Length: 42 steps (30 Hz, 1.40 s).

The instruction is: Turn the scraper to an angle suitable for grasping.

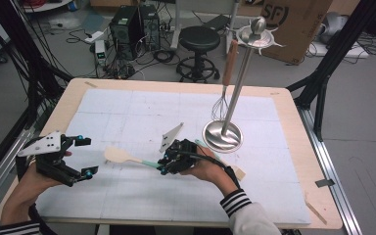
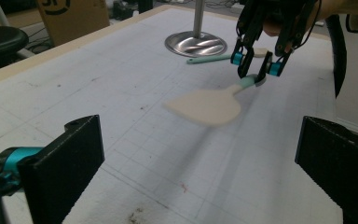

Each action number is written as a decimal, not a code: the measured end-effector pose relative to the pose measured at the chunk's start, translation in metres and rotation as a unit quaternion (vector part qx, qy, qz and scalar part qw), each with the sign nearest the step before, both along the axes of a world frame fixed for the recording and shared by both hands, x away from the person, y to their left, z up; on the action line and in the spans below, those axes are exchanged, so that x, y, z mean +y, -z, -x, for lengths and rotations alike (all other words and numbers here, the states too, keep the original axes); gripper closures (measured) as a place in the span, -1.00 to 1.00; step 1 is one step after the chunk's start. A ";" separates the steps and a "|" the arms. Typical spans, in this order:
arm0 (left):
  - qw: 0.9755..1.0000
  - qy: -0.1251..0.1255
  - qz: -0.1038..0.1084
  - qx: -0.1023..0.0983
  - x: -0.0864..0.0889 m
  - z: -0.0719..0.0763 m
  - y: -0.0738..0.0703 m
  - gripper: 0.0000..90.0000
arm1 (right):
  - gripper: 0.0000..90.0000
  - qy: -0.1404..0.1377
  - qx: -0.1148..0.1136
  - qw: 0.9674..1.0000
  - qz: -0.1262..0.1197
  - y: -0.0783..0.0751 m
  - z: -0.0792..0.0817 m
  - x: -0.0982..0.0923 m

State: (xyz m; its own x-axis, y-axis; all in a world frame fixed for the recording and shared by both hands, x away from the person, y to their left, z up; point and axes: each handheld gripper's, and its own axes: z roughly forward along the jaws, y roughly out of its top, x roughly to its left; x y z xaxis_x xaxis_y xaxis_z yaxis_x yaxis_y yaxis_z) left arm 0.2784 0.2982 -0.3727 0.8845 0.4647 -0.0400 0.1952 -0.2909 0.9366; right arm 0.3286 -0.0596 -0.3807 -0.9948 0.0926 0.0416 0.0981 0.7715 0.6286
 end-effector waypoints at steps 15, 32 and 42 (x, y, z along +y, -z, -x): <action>1.000 0.004 -0.001 0.003 -0.003 -0.001 0.001 -0.96 | 0.63 -0.014 -0.001 0.999 0.035 0.016 -0.002 0.023; 1.000 0.005 -0.008 0.005 -0.005 -0.003 0.003 -0.96 | -0.62 0.000 0.018 1.000 -0.010 0.010 0.002 0.019; 1.000 0.001 -0.010 0.005 -0.004 -0.004 0.003 -0.96 | -1.00 0.033 0.003 0.998 -0.058 -0.018 0.008 -0.028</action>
